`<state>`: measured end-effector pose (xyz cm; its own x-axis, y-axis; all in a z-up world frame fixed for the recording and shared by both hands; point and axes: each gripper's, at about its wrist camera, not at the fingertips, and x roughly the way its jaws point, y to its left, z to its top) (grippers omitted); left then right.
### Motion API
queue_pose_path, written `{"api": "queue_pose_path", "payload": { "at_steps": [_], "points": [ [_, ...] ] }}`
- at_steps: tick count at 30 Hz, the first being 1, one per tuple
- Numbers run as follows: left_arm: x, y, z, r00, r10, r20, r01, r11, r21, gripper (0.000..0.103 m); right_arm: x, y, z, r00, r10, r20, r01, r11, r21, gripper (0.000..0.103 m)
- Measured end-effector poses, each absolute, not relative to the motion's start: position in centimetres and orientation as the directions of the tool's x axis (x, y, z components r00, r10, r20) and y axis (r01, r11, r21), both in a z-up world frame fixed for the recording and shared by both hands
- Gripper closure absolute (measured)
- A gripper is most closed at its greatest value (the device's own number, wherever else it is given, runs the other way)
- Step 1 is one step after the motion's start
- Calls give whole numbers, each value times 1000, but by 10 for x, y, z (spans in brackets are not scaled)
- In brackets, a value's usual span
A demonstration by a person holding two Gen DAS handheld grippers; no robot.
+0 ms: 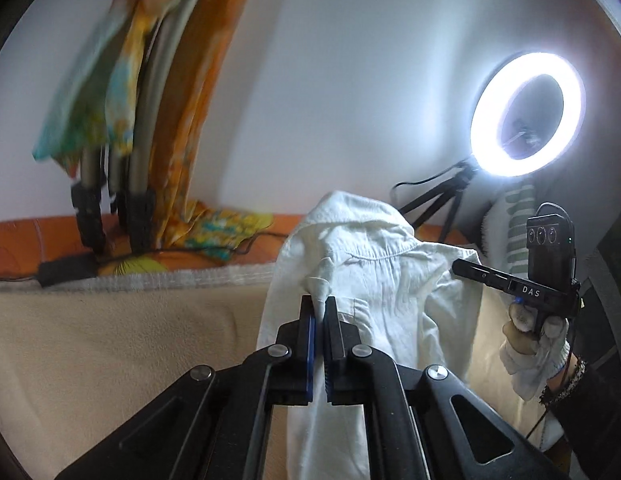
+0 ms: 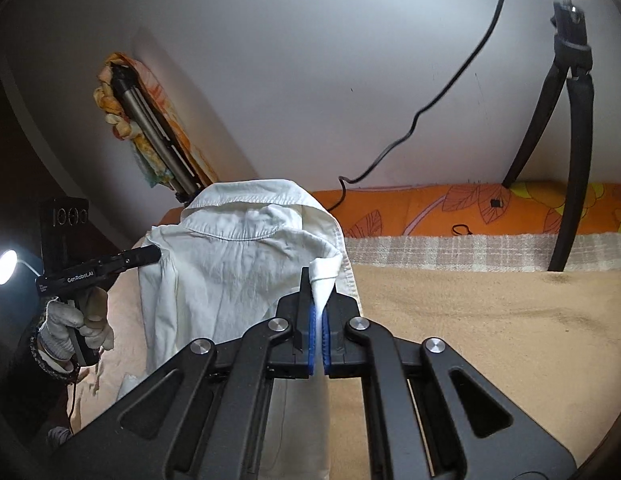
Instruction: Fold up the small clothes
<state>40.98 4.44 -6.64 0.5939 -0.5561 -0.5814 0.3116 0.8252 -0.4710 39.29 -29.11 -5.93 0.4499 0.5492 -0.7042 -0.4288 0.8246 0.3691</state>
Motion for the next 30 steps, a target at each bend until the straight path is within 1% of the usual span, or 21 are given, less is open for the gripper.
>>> {"api": "queue_pose_path", "payload": {
  "at_steps": [8, 14, 21, 25, 30],
  "points": [
    [348, 41, -24, 627, -549, -552, 346, 832, -434, 103, 328, -292, -1, 459, 533, -711, -496, 817, 293, 99],
    [284, 33, -11, 638, -549, -540, 370, 834, -410, 103, 260, -294, 17, 458, 510, -728, -532, 813, 235, 100],
    [209, 19, -27, 635, -526, -566, 381, 850, -363, 103, 180, -296, 15, 460, 478, -749, -550, 815, 182, 99],
    [179, 15, -48, 627, -508, -590, 371, 861, -348, 103, 148, -300, -3, 463, 466, -754, -527, 829, 189, 99],
    [151, 16, -75, 614, -471, -633, 349, 882, -317, 103, 111, -297, -23, 468, 431, -772, -539, 831, 137, 99]
  ]
}}
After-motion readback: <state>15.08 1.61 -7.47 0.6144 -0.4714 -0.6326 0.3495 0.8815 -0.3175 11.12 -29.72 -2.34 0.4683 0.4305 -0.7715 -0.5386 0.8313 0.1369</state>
